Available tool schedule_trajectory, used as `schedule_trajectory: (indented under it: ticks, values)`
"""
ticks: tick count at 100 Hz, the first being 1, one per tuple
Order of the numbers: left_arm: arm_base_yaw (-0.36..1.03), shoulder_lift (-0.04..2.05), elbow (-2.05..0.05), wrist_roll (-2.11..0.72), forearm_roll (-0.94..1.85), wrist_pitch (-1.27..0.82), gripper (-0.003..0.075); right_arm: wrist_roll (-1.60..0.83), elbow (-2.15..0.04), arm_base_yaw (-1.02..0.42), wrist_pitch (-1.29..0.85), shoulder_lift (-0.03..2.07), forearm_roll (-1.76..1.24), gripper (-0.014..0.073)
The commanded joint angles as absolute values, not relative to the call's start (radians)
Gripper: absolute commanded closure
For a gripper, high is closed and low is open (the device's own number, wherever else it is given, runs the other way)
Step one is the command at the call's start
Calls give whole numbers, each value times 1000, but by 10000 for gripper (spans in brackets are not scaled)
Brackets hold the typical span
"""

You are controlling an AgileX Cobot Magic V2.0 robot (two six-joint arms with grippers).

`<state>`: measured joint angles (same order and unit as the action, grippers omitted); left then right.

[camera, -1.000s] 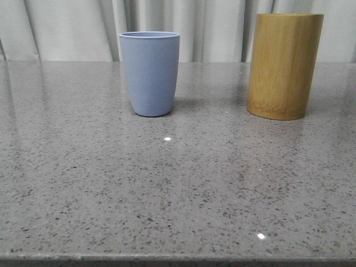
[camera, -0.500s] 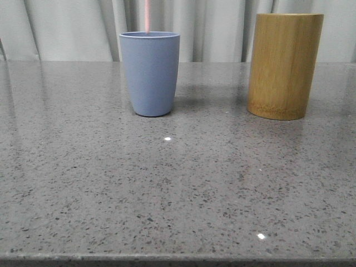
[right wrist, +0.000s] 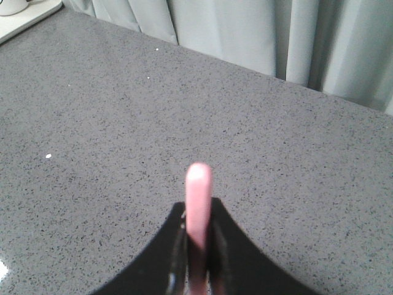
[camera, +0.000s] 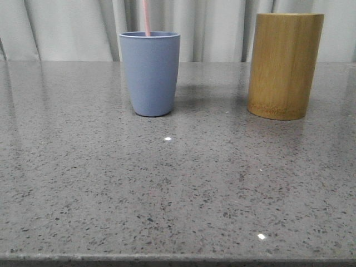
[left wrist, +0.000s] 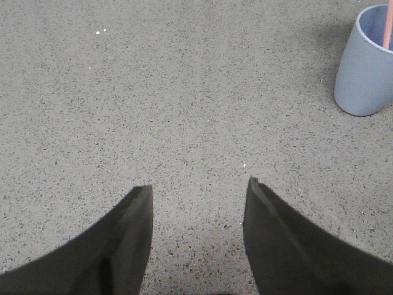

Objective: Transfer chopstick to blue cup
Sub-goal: 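Carry the pink stick over the blue cup and lower it inside, then release the pink stick and withdraw the right gripper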

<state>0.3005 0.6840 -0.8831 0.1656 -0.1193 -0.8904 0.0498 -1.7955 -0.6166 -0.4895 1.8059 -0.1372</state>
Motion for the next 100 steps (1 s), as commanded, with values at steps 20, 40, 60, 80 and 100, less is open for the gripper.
schedule_trajectory:
  ticks: [20,40,60,80,100]
  values:
    - [299,683,-909,177,-121,-813,372,40,-1824,-616,-420,1750,-130,363]
    - [299,683,-909,177,-123,-813,372,40,-1824,-605,-450,1720,-130,363]
    - [299,683,-909,191,-126,-807,372,41,-1792,-555,-458,1659,-128,366]
    - [299,683,-909,202,-126,-781,372,41,-1679,-470,-466,1547,-126,366]
    - [299,683,-909,204,-126,-764,372,41,-1527,-390,-458,1407,-75,366]
